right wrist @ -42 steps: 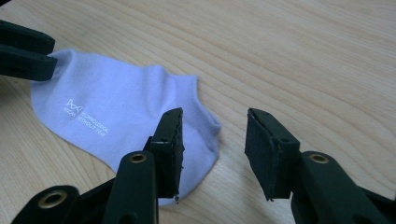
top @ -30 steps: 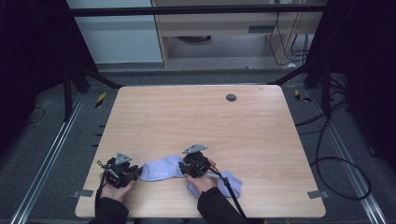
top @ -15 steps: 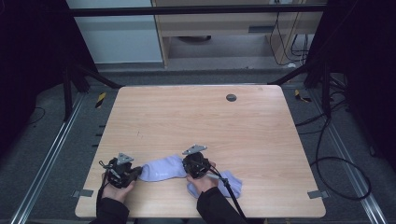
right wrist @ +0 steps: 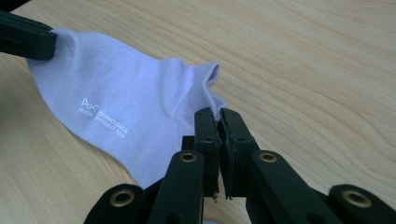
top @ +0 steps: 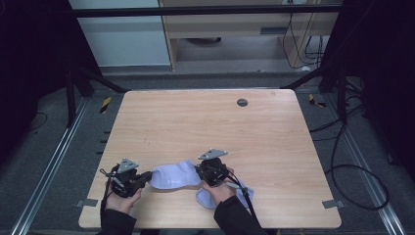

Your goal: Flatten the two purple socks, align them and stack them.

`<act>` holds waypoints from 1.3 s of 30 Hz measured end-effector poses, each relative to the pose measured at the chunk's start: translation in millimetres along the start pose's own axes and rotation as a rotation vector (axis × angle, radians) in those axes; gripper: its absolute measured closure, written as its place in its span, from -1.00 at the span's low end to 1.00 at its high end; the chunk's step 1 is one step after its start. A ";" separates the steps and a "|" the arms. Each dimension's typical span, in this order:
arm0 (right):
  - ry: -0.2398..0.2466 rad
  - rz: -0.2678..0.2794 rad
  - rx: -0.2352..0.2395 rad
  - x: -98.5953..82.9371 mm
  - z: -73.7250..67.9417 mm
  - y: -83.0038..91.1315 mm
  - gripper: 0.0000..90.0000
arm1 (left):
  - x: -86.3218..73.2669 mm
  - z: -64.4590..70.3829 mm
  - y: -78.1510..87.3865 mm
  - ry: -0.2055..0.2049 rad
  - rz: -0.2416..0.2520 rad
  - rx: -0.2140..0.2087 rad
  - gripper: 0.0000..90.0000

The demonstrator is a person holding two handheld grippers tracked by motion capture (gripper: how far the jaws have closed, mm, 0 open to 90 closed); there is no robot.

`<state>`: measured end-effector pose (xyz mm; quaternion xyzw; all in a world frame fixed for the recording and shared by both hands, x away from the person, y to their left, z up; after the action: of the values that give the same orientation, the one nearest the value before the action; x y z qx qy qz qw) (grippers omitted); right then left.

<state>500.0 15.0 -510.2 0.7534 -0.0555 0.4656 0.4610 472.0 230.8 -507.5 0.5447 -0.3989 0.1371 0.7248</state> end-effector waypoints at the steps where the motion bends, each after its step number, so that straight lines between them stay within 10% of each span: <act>1: 0.000 0.002 0.002 -0.3 1.0 3.0 0.93 | 2.5 4.3 0.5 0.000 0.007 -0.008 0.93; 20: -0.008 0.037 -0.036 -23.2 37.0 78.4 0.93 | 26.6 78.4 -1.9 -0.106 0.021 -0.098 0.93; 39: -0.036 0.036 -0.074 -58.4 58.7 116.2 0.93 | 19.7 126.7 -20.1 -0.181 -0.040 -0.156 0.93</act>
<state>445.9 -115.1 -487.8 0.7429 -0.0947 0.4579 0.4790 443.1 104.8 -495.6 0.5047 -0.4613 0.0413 0.7285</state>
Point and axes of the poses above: each handheld gripper's, and its own axes: y roughly backward along the jaws, x roughly out of its top, z roughly to its right, the point moved 7 cm from there along -y, roughly forward along the jaws, and after that the axes turned 2 degrees about x, right-handed, at the moved point
